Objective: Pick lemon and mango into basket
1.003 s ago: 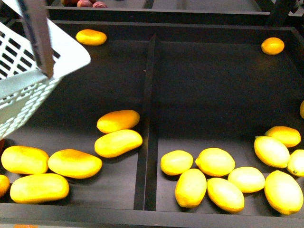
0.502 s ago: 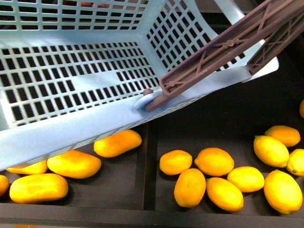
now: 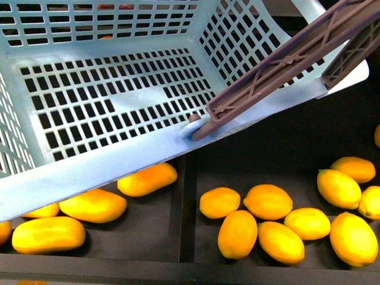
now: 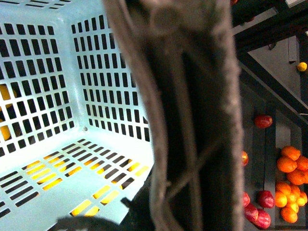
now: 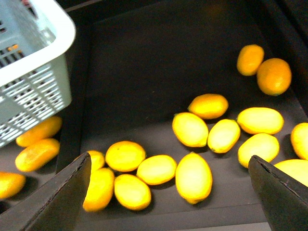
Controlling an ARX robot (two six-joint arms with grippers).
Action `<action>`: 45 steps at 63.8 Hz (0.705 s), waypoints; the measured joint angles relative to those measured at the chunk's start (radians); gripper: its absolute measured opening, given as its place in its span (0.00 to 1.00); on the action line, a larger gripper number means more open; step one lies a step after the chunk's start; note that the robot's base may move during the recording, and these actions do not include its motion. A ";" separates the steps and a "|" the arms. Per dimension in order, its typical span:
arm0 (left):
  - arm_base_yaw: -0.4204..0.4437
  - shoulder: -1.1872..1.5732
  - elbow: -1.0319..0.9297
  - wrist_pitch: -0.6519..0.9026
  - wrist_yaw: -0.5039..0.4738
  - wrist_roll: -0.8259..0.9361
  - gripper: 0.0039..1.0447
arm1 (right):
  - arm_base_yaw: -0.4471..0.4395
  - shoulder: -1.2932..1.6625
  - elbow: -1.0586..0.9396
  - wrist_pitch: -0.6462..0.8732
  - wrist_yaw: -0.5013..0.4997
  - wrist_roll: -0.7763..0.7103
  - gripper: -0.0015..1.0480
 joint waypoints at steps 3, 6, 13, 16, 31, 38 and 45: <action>0.000 0.000 0.000 0.000 -0.003 0.001 0.05 | -0.025 0.083 0.003 0.056 0.000 -0.008 0.92; 0.002 0.000 0.000 0.000 -0.007 0.002 0.05 | -0.042 0.196 0.003 0.129 0.003 -0.023 0.92; 0.003 0.000 0.000 0.000 -0.010 0.001 0.05 | -0.047 0.450 0.013 0.286 0.003 -0.062 0.92; 0.003 0.000 0.000 0.000 -0.009 0.002 0.05 | -0.042 0.611 0.033 0.377 0.010 -0.084 0.92; 0.003 0.000 0.000 0.000 -0.006 0.001 0.05 | 0.028 1.166 0.096 0.668 0.113 -0.229 0.92; 0.003 0.000 0.000 0.000 -0.006 0.001 0.05 | 0.040 1.351 0.148 0.731 0.142 -0.268 0.92; 0.003 0.000 0.000 0.000 -0.008 0.002 0.05 | 0.064 1.482 0.220 0.739 0.173 -0.264 0.92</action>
